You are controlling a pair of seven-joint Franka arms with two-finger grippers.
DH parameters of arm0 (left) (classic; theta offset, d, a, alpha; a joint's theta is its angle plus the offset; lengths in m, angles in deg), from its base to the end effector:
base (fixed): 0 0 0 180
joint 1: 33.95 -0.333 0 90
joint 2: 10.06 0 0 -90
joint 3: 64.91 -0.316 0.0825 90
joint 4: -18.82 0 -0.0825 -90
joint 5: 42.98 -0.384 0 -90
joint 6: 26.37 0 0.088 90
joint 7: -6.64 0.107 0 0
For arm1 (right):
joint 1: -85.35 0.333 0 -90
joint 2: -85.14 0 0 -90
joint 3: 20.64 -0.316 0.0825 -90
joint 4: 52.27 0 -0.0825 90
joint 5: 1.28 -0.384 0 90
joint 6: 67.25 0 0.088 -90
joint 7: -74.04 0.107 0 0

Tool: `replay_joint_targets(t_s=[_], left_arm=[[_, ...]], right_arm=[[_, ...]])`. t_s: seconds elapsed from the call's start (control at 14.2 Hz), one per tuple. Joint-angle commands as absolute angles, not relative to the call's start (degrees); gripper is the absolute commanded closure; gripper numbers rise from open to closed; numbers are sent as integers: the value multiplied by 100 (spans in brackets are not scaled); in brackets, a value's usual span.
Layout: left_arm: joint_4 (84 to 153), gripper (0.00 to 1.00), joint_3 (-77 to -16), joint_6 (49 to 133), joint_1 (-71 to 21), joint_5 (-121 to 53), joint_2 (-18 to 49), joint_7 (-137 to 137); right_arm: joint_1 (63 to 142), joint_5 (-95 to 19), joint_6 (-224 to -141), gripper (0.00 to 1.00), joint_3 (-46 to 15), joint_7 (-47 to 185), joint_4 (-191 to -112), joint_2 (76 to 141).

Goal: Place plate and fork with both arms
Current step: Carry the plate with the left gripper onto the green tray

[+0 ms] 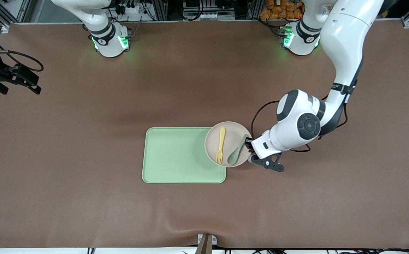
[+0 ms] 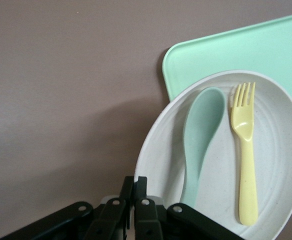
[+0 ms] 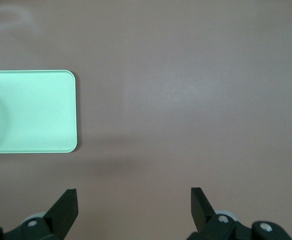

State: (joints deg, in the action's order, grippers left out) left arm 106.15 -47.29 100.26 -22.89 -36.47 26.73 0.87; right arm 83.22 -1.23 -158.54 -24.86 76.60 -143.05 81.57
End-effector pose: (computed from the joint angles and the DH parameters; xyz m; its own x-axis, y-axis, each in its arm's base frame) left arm 0.6406 -0.3134 0.3042 0.9643 -0.2638 0.0223 -0.2595 -0.9250 0.2775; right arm 0.5372 0.0209 0.6541 0.9974 -0.0081 0.0712 -0.0083 -1.0000 0.0023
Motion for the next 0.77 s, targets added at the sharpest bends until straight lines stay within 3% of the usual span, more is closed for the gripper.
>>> replay_joint_targets(t_s=[0.0, 0.49, 0.7], left_arm=[[10127, 100, -4734, 9879, -2156, -3525, 2975, -345], [9775, 100, -4751, 9984, -1752, -3516, 3406, -1725], [9784, 100, -4760, 10474, -1602, -3516, 3617, -2086]], right_arm=[[8289, -172, -15822, 0, -2495, 7589, -14333, 8092], [8298, -172, -15840, 0, -2495, 7562, -14333, 8092], [8289, -172, -15840, 0, -2495, 7545, -14333, 8092]])
